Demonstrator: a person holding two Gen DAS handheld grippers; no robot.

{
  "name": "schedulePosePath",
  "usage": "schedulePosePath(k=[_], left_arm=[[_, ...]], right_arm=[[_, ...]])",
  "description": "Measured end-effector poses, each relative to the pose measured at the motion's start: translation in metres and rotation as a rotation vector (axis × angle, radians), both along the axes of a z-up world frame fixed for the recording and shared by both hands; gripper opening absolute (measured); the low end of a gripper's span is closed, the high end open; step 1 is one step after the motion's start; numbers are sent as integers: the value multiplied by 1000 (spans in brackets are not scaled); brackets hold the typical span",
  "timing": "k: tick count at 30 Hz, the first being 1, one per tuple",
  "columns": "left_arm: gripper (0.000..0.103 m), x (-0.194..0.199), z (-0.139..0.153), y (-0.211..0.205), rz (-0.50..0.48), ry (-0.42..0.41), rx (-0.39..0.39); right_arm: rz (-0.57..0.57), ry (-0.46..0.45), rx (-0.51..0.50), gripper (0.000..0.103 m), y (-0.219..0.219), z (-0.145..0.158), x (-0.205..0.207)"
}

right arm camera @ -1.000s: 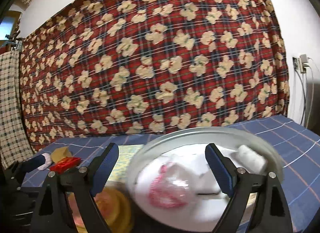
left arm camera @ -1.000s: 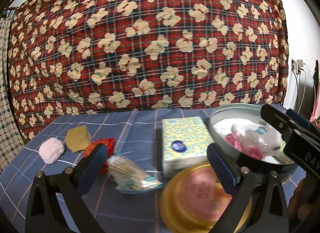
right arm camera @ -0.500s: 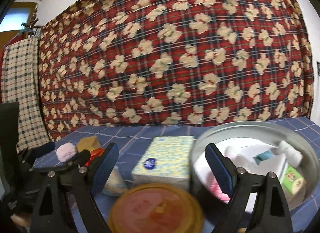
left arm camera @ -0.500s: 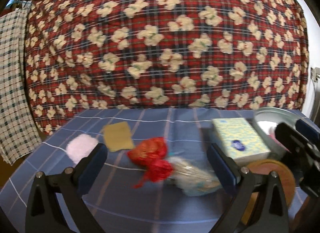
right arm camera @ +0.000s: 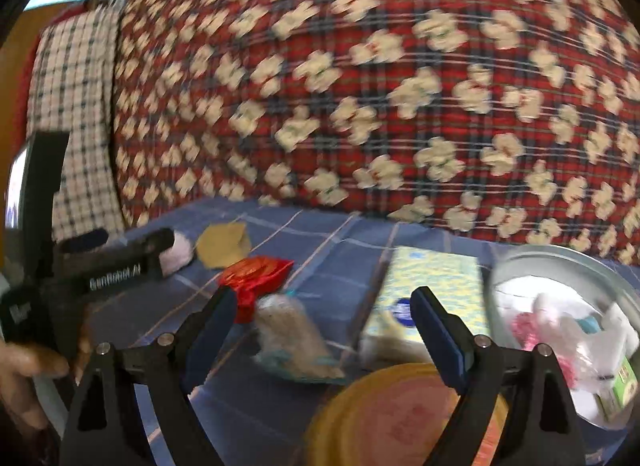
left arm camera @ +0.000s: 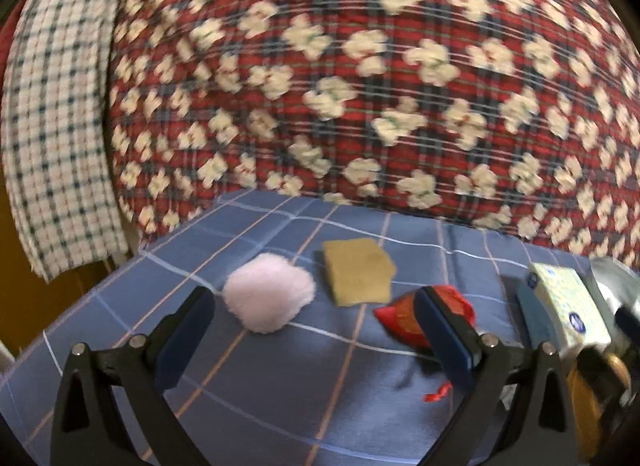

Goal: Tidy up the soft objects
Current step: 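Withdraw both tools from the tin back toward the table items, then grasp the red drawstring pouch with the right tool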

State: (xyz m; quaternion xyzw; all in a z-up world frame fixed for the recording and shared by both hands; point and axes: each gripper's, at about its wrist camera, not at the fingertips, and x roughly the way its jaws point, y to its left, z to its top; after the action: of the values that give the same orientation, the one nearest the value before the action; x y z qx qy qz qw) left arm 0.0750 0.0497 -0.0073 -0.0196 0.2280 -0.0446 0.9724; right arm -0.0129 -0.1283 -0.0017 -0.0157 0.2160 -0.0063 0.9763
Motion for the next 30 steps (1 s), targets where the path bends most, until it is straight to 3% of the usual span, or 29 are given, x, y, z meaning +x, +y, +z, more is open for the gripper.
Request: schedulePosePath(k=[4,7,8,16,24,30], left_arm=[[101,4,-3,15,38,35,-64],[101,5,-4,18,64,34,-56],[101,4,-4,18,71,29,-45],[101,5,-1,35,167,25,-52],[101,7,-5,48,226,46,-77],[101,8,-6,49,217,52,-85]], right_arm=[[51,82,-80,89,24,-8,22],[70,141,-97,73,32,-15,39],[77,153,-82,72,31,-16,42],[62,217,91,72,43,-16,86],[-57,385,41,72,51,-42,139],[-29,413,19,71,55,-49,152]])
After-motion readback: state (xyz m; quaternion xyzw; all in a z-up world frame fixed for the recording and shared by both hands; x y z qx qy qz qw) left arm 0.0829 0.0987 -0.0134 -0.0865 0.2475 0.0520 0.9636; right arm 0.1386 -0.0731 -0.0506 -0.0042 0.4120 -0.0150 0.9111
